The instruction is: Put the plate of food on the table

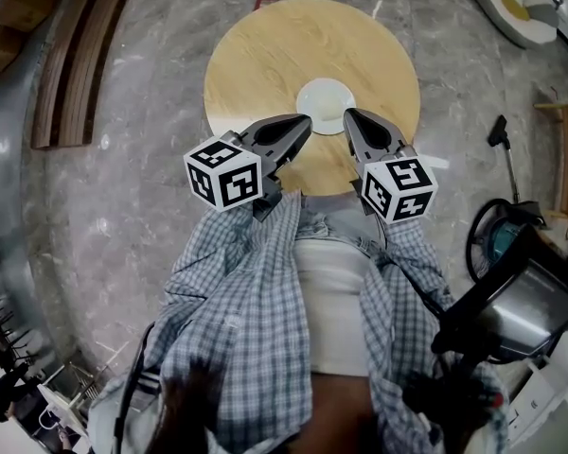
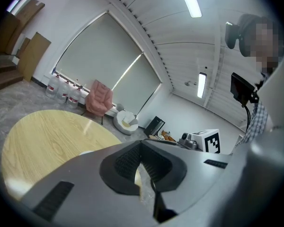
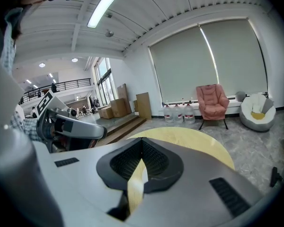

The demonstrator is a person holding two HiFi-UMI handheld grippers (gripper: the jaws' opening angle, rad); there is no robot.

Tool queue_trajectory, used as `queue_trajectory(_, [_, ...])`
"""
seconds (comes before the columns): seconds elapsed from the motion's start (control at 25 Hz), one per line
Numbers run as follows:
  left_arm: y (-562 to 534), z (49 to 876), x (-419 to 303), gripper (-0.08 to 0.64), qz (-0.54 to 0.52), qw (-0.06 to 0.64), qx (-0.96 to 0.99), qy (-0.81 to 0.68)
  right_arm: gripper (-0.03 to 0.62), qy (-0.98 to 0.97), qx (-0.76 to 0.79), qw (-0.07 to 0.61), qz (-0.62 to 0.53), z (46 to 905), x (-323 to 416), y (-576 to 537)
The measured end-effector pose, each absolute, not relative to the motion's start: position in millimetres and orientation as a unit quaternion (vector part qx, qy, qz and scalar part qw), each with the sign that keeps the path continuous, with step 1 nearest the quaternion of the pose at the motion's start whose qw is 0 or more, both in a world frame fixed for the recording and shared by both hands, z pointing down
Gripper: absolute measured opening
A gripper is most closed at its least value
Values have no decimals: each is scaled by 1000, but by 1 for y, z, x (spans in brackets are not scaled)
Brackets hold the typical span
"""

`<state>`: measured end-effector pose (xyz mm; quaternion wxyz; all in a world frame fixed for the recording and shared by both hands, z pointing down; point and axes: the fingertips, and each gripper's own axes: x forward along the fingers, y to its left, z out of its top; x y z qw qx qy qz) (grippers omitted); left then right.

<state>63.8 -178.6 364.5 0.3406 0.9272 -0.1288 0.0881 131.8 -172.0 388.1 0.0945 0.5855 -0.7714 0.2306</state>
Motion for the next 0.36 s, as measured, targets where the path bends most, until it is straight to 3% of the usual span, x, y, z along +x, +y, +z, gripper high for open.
queue_trajectory(0.36, [-177,367,57,8,95,342,925,-132,8,-773,585,92,230,388,127,-175])
